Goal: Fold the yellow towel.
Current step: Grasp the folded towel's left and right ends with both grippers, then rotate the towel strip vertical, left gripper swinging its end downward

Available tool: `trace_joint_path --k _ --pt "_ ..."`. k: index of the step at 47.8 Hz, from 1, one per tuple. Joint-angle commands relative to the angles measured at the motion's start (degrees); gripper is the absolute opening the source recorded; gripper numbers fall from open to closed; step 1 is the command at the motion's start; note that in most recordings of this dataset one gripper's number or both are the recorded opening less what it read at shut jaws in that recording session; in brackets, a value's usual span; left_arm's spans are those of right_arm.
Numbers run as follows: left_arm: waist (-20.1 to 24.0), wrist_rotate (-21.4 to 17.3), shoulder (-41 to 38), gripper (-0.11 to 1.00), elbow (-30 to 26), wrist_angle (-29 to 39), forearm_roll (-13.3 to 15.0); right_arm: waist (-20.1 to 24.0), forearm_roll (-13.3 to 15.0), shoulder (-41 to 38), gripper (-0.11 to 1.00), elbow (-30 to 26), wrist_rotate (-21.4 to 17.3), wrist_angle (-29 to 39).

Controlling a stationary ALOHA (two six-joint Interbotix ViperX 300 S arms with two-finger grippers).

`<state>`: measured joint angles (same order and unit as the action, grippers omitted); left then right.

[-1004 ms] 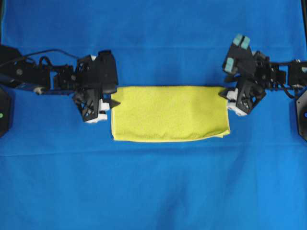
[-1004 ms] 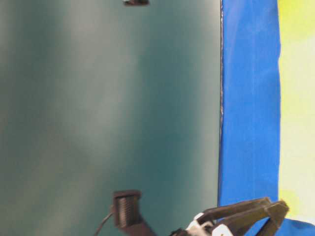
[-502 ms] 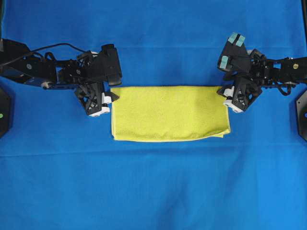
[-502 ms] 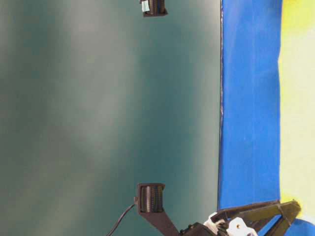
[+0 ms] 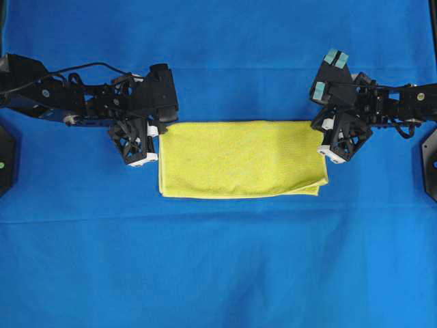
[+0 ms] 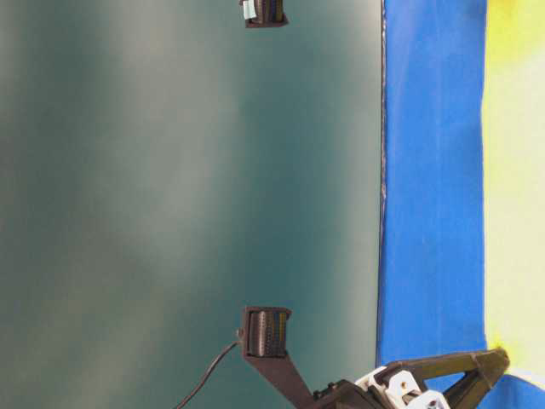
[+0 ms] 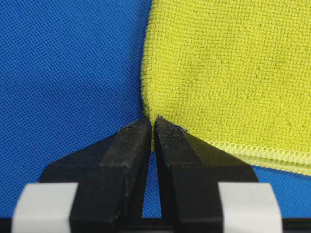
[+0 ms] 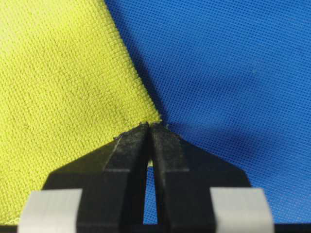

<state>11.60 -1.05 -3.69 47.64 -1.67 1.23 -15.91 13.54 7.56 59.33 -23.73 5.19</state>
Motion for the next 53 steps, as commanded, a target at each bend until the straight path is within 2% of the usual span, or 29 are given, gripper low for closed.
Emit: trace_joint_path --k 1,7,15,37,44,53 --pt "0.2 -0.1 0.8 0.02 -1.0 0.1 0.1 -0.1 -0.4 0.4 0.02 -0.9 -0.1 -0.4" --pt "0.2 0.0 2.3 0.02 -1.4 1.1 0.1 -0.1 -0.8 1.6 0.02 -1.2 -0.1 0.6" --pt "-0.1 0.2 6.7 0.02 -2.6 3.8 0.1 -0.1 -0.9 6.4 0.02 -2.1 -0.1 5.5" --pt "-6.1 0.8 18.5 0.02 -7.2 8.7 0.1 0.1 -0.4 29.0 0.02 -5.7 0.1 22.2" --pt "-7.5 0.4 21.0 0.02 -7.5 8.4 0.1 0.1 -0.3 33.0 0.02 -5.2 0.0 22.5" --pt "-8.5 0.6 20.9 0.02 -7.4 8.1 0.1 -1.1 0.6 31.8 0.02 -5.3 -0.1 21.4"
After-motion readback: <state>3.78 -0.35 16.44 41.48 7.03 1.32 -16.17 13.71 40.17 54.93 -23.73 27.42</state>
